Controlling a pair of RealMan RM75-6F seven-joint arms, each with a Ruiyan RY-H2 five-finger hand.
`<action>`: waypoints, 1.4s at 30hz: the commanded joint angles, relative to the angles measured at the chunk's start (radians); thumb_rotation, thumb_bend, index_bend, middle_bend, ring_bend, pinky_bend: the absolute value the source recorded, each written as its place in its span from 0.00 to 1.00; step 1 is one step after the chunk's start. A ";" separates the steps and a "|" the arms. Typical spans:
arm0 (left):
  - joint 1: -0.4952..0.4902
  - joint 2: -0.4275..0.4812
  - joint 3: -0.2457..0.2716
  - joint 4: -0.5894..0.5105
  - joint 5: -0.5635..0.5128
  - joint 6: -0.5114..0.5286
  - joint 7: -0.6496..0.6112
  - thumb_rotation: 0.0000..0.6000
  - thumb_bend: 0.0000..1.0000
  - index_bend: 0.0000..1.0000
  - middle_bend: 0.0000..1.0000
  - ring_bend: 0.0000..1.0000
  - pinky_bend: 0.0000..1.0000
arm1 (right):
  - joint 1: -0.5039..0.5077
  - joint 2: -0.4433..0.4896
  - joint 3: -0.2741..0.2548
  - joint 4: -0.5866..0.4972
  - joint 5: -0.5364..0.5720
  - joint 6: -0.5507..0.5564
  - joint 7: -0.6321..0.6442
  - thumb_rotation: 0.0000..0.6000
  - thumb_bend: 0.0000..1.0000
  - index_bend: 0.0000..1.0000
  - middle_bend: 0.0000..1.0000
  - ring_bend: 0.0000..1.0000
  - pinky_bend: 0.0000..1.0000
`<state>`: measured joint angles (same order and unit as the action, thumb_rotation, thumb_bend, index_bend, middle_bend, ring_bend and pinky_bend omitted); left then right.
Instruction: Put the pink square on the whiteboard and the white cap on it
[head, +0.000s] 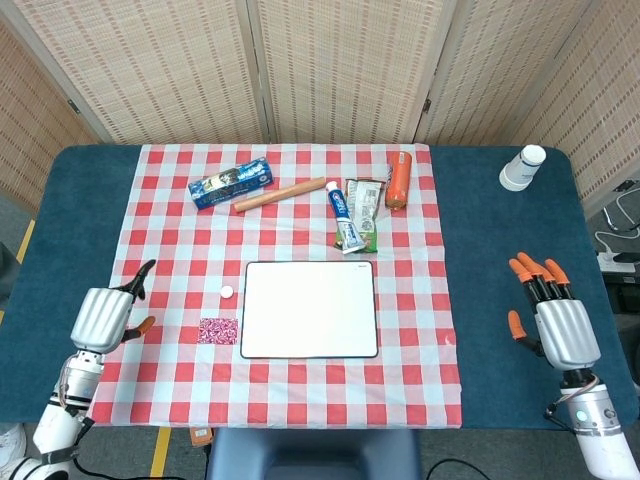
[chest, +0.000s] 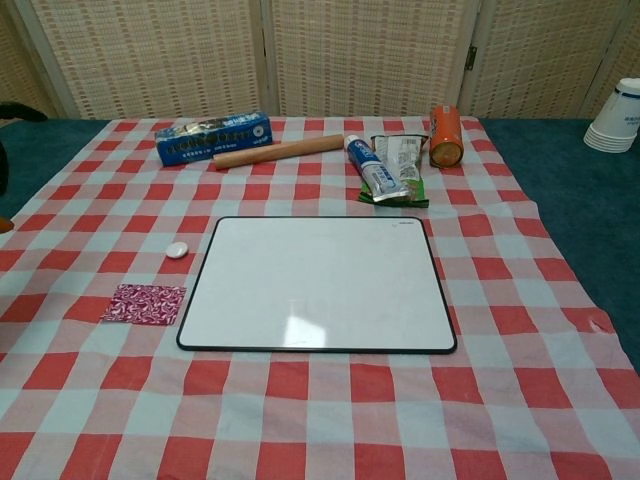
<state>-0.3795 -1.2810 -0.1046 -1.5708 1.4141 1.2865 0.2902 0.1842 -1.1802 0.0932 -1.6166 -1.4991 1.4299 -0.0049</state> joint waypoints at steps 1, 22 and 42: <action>-0.024 0.067 0.046 -0.071 0.045 -0.055 0.091 1.00 0.23 0.24 0.97 1.00 1.00 | 0.004 -0.002 -0.003 0.000 0.002 -0.013 -0.010 1.00 0.45 0.00 0.00 0.00 0.00; -0.116 -0.046 0.058 -0.150 -0.088 -0.245 0.345 1.00 0.26 0.19 1.00 1.00 1.00 | 0.012 0.007 -0.015 0.001 -0.019 -0.025 0.005 1.00 0.45 0.00 0.00 0.00 0.00; -0.302 -0.055 -0.031 -0.289 -0.696 -0.306 0.509 1.00 0.23 0.18 0.98 1.00 1.00 | 0.018 0.014 -0.017 0.010 -0.018 -0.041 0.032 1.00 0.45 0.00 0.00 0.00 0.00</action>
<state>-0.6672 -1.3272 -0.1287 -1.8515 0.7339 0.9735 0.8019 0.2009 -1.1663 0.0764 -1.6078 -1.5179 1.3906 0.0263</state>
